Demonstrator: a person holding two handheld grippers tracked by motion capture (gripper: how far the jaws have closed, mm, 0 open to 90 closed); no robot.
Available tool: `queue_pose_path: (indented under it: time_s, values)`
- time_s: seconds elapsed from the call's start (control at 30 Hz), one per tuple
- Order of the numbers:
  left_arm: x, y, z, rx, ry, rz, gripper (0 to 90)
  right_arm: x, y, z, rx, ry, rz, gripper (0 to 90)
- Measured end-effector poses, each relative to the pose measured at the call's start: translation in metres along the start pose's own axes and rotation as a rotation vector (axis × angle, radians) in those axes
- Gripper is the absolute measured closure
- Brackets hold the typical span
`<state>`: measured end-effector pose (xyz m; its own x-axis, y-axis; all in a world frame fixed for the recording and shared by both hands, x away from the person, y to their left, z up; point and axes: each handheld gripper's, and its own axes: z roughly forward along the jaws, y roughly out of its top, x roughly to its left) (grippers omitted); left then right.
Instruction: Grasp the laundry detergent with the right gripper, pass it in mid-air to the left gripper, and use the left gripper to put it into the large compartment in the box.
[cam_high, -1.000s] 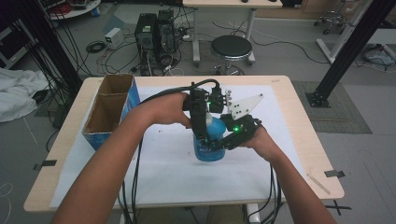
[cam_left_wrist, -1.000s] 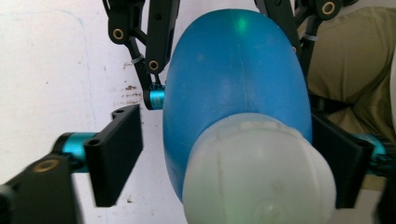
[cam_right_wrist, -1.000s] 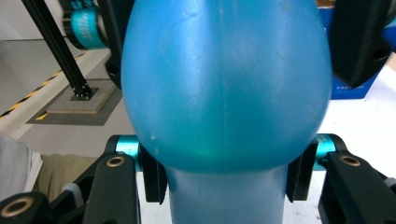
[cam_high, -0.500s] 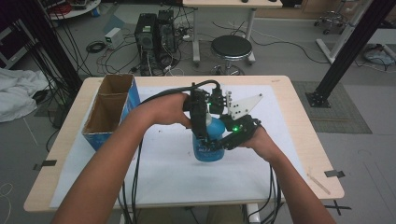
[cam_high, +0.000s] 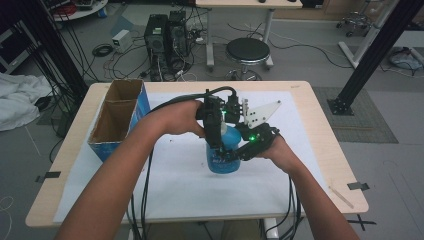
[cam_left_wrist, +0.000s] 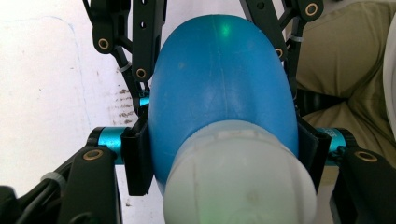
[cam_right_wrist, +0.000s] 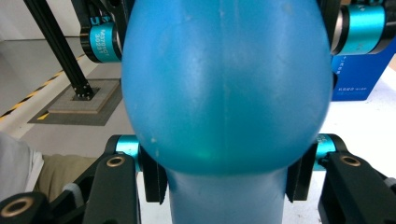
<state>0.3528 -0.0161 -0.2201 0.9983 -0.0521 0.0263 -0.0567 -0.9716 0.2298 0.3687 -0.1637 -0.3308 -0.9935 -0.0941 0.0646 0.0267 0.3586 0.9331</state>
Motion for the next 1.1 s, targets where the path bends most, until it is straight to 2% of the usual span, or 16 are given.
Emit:
queue_pose_path:
  time_s: [0.13,0.27,0.33,0.4,0.53,0.63,0.8,0.87,0.93,0.97,1.0,1.03,1.1]
  values:
    - [-0.001,0.000,0.000,0.001,0.001,0.007,37.4,0.001,0.000,0.001,0.007,0.001,-0.003,44.4]
    - [-0.003,0.001,-0.004,-0.026,0.014,0.008,37.8,0.003,0.003,-0.002,0.004,-0.004,-0.004,43.8]
    - [-0.004,0.001,-0.006,-0.027,0.019,0.017,37.8,0.004,0.006,-0.003,0.020,-0.020,-0.001,41.3]
    - [-0.006,0.002,-0.009,-0.031,0.016,0.020,37.8,0.005,0.008,-0.006,0.051,-0.050,0.022,31.1]
    - [-0.007,0.002,-0.014,-0.014,0.016,0.023,37.8,0.007,0.008,-0.013,0.102,-0.054,0.052,22.7]
    - [-0.007,-0.001,-0.015,-0.006,0.022,0.019,37.8,0.010,0.008,-0.018,0.145,-0.044,0.053,22.7]
    - [-0.005,-0.007,-0.015,0.008,0.034,-0.004,37.8,0.014,0.009,-0.028,0.152,-0.046,0.075,21.8]
    - [-0.004,-0.009,-0.017,0.006,0.035,-0.016,37.8,0.016,0.010,-0.031,0.158,-0.078,0.076,21.8]
    - [-0.004,-0.011,-0.017,0.006,0.040,-0.019,37.8,0.016,0.010,-0.034,0.170,-0.084,0.086,19.8]
    - [-0.003,-0.013,-0.019,0.006,0.044,-0.028,37.8,0.017,0.010,-0.036,0.180,-0.085,0.087,8.2]
    - [-0.003,-0.013,-0.019,0.006,0.044,-0.028,37.8,0.017,0.010,-0.036,0.180,-0.085,0.087,8.2]
    - [-0.003,-0.016,-0.020,0.006,0.048,-0.035,37.7,0.016,0.010,-0.040,0.181,-0.105,0.103,2.1]
    - [-0.002,-0.018,-0.020,0.006,0.054,-0.044,37.7,0.016,0.010,-0.047,0.162,-0.152,0.098,2.1]
